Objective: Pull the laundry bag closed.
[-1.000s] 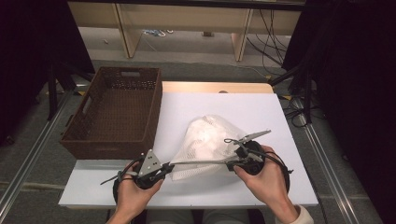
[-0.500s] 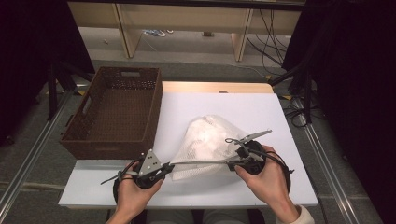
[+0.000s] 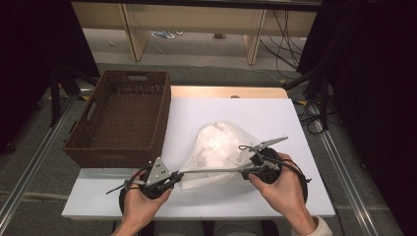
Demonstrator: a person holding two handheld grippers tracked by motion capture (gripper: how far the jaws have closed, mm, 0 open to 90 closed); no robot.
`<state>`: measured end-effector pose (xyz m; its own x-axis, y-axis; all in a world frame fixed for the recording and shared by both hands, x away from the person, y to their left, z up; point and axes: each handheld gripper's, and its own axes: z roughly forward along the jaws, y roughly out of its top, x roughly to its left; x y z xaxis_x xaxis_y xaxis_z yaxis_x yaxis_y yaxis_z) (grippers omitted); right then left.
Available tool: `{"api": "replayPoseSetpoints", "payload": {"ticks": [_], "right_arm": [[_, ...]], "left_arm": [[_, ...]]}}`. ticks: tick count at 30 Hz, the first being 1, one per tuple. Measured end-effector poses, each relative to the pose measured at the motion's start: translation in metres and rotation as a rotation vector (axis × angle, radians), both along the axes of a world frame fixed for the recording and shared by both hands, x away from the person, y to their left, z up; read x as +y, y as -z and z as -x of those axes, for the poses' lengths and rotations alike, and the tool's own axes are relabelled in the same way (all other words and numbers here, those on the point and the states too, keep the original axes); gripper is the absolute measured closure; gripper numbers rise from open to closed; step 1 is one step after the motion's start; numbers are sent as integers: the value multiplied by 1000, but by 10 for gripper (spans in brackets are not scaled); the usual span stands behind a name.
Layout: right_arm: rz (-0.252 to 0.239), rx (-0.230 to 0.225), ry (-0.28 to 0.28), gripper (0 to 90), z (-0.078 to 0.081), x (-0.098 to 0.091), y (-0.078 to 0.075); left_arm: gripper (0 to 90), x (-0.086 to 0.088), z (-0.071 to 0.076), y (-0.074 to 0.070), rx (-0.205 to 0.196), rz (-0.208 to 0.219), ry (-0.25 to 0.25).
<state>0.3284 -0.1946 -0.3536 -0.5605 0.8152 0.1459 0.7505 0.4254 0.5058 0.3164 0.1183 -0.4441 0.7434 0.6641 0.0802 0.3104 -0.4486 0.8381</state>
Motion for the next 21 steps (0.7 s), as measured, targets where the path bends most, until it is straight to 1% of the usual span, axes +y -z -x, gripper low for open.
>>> {"api": "replayPoseSetpoints", "payload": {"ticks": [1,2,3,4,5,7,10,11,13,15,20,21], "right_arm": [[3,-8,-13,869,-1,-1,0],[3,-3,-5,869,-1,-1,0],[11,-10,-13,869,-1,-2,0],[11,-5,-2,869,-1,-2,0],[8,1,7,869,-1,-3,-1],[10,-17,-8,869,-1,-4,-1],[10,-11,-7,869,-1,-4,-1],[7,0,-5,869,-1,-4,-1],[6,1,-2,869,-1,-4,-1],[8,10,16,869,-1,-4,-2],[11,-3,7,869,-3,-9,-1],[8,1,12,869,-3,-10,-1]], "left_arm": [[857,-1,0,1,1,19,-2],[857,0,1,0,10,8,-1],[857,0,0,0,2,1,0],[857,0,0,0,-2,0,1],[857,0,0,0,0,1,0],[857,0,0,0,1,0,0],[857,0,0,0,1,0,0],[857,0,0,0,0,-1,0],[857,0,0,0,2,0,2],[857,0,0,0,1,1,-1],[857,0,0,0,3,2,3],[857,0,0,0,3,2,3]]}}
